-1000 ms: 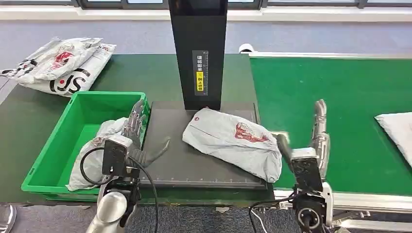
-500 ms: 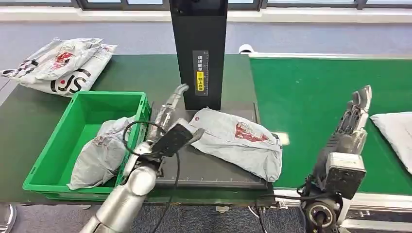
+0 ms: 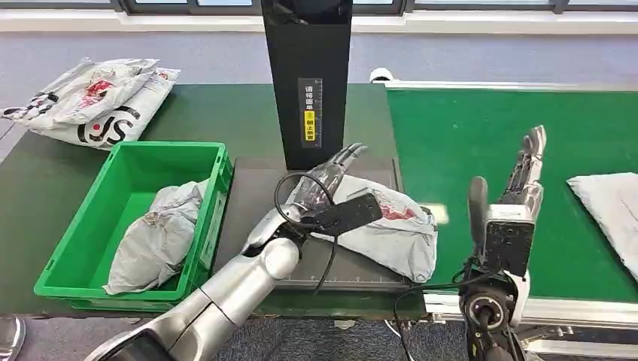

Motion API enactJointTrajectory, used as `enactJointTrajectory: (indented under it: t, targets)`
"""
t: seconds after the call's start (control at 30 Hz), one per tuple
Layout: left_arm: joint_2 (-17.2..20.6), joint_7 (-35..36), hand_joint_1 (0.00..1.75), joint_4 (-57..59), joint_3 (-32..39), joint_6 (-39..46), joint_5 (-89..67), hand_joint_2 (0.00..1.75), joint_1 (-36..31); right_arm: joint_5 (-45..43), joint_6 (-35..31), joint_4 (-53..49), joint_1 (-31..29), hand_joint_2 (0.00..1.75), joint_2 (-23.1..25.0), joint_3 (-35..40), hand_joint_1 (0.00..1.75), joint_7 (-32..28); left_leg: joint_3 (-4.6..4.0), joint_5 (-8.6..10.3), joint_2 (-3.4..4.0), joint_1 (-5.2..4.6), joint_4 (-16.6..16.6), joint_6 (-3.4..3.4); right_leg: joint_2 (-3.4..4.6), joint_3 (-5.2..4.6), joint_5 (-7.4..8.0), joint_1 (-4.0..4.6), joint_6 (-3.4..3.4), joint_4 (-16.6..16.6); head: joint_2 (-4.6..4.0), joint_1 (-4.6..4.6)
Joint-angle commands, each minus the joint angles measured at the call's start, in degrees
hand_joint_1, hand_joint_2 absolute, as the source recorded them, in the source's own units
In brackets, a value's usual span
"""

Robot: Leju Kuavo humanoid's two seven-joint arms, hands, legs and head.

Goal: Moved the parcel from conveyor to table for the left to box.

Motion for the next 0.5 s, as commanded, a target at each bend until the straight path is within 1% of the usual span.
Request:
enactJointTrajectory:
  t: [0.03, 0.13, 0.27, 0.5]
  targets:
    - [-3.85, -0.26, 0.0, 15.12, -7.58, -1.62, 0.73, 1.75, -3.91, 0.54, 0.8, 5.44, -3.36, 1.75, 2.7, -2.23, 0.0, 0.52, 0.05, 0.01, 0.01, 0.01, -0.02, 0.0, -0.03, 0.06, 0.02, 0.02, -0.02, -0.05, 0.02, 0.0]
    - [-4.02, 0.48, 0.0, 16.21, -9.28, -2.57, 1.48, 1.75, -3.85, 0.83, 1.13, 5.45, -3.6, 1.75, 3.27, -2.38, 0.0, 0.69, 0.07, 0.03, 0.07, 0.05, -0.06, 0.0, -0.01, 0.1, 0.07, 0.06, -0.05, -0.12, 0.02, 0.0]
    - [-4.02, 2.72, 0.0, 18.64, -14.14, -2.21, 4.22, 1.75, -4.54, 1.76, 2.23, 5.27, -3.68, 1.75, 4.28, -2.66, 0.0, 1.08, 0.04, 0.02, 0.04, 0.02, -0.04, -0.01, 0.0, 0.06, 0.03, 0.03, -0.04, -0.06, 0.02, 0.0]
    - [-4.02, 3.79, 0.0, 20.48, -17.24, -2.7, 6.16, 1.75, -4.41, 2.01, 2.42, 5.29, -4.04, 1.75, 4.6, -2.73, 0.0, 1.26, 0.07, 0.01, 0.05, 0.05, -0.05, -0.01, 0.01, 0.08, 0.04, 0.07, -0.04, -0.09, 0.02, 0.0]
